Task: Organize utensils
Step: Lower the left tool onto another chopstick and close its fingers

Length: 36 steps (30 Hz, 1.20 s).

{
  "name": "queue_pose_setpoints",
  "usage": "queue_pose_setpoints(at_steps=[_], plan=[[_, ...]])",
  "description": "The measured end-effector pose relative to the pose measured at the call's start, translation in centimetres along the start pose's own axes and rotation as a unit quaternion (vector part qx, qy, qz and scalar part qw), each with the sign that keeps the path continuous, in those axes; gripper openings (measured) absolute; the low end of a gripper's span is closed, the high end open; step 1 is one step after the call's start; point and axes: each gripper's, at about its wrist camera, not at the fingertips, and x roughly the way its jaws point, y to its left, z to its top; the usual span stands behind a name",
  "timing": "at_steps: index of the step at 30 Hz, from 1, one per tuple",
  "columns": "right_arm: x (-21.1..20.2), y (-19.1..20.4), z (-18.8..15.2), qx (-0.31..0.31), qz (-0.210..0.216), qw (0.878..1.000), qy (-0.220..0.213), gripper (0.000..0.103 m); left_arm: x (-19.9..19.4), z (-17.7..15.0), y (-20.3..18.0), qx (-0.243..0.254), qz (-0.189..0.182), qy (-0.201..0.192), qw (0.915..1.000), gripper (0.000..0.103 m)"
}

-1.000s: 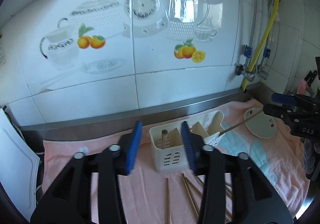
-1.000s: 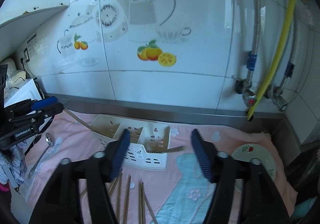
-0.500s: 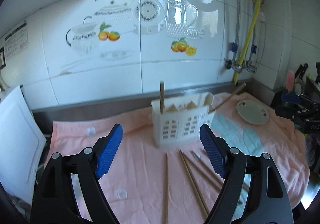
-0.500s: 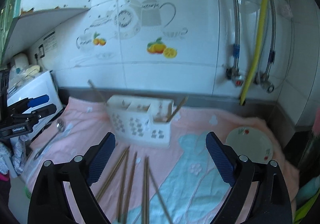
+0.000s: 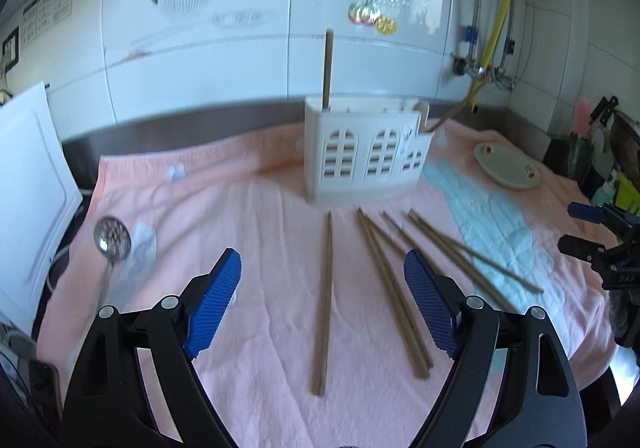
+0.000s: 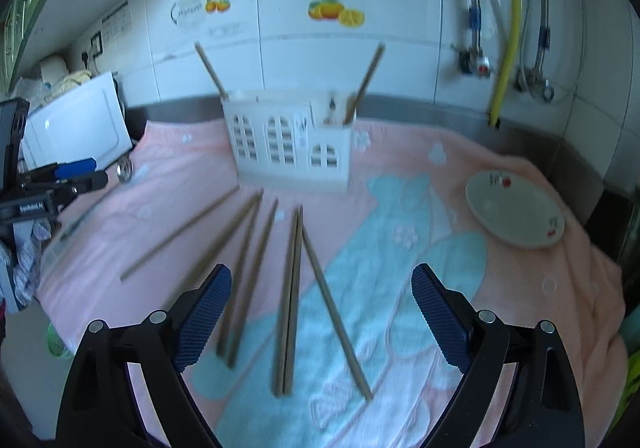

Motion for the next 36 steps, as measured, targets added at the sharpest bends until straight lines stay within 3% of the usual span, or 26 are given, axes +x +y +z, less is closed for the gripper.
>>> queue_pose_setpoints(at_steps=[7, 12, 20, 25, 36], plan=[[2.1, -0.6, -3.4, -0.003, 0.006, 0.999, 0.042, 0.077, 1.7, -2.9, 0.4, -0.005, 0.006, 0.037, 0.9993, 0.083], [3.9, -1.1, -4.8, -0.006, 0.012, 0.997, 0.07, 0.062, 2.8, -4.2, 0.7, -0.006, 0.012, 0.057, 0.9983, 0.081], [6.0, -2.1, -5.9, -0.005, 0.018, 0.995, 0.094, 0.041, 4.3, -5.4, 0.8, 0.0, 0.007, 0.085, 0.9963, 0.06], [7.1, -2.3, -6.0, -0.01, 0.022, 0.994, 0.105, 0.034, 5.0, -5.8, 0.6, 0.007, 0.0, 0.098, 0.9952, 0.043], [7.2, -2.6, -6.3, -0.014, 0.022, 0.994, 0.108, 0.013, 7.2, -6.6, 0.4, 0.011, -0.018, 0.128, 0.9916, 0.023]])
